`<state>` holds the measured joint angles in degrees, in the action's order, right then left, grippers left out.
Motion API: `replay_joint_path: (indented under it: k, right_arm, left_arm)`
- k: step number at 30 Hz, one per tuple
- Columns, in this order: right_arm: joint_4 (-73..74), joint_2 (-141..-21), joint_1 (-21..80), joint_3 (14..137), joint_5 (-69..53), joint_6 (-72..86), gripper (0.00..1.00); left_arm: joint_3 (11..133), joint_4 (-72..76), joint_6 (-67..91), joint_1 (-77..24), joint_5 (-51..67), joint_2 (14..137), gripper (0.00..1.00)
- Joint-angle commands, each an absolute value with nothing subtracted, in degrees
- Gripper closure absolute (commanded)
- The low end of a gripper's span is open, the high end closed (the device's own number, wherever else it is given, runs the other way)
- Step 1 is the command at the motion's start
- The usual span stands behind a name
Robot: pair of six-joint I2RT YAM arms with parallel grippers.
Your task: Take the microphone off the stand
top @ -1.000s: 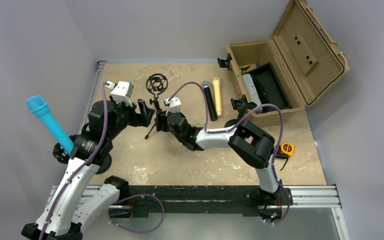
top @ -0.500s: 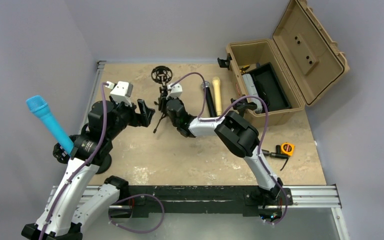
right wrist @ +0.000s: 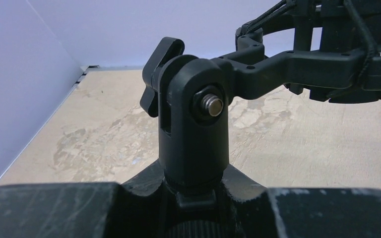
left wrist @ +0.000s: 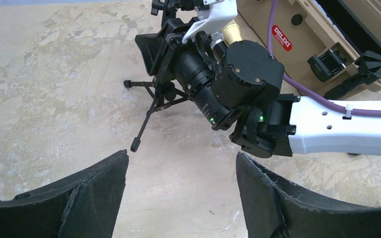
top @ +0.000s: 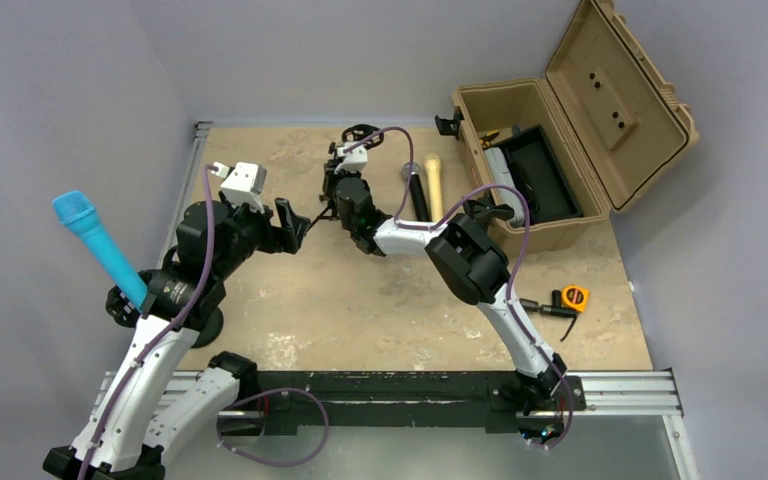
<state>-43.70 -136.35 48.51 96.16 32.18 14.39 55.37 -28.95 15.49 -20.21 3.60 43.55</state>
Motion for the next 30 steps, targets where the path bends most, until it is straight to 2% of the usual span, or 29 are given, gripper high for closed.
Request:
replay_joint_path:
  k: [1,7,11,19,27,30]
  right_arm:
    - [-44.7,-134.0,49.0,95.1,37.4,8.3,0.92]
    - [-45.8,-133.7,50.6,92.5,40.2,4.3,0.88]
    - [-47.0,-133.3,51.9,89.1,39.7,4.6,0.67]
    - [-45.6,-128.7,52.2,83.5,36.7,8.6,0.4]
    - [-42.0,-120.5,52.2,75.0,31.1,13.9,0.29]
    - [-39.4,-117.3,52.2,72.2,28.1,16.1,0.28]
  left_arm:
    - [55.2,-27.0,16.0,-19.8,3.5,43.6,0.23]
    - [55.1,-26.9,15.8,-19.8,3.3,43.2,0.23]
    - [55.1,-26.9,15.9,-19.8,3.2,43.1,0.23]
    - [54.9,-26.7,16.0,-19.8,3.5,43.3,0.23]
    - [54.9,-26.6,16.2,-19.8,4.2,43.3,0.23]
    - [54.9,-26.5,16.3,-19.8,4.6,43.4,0.23]
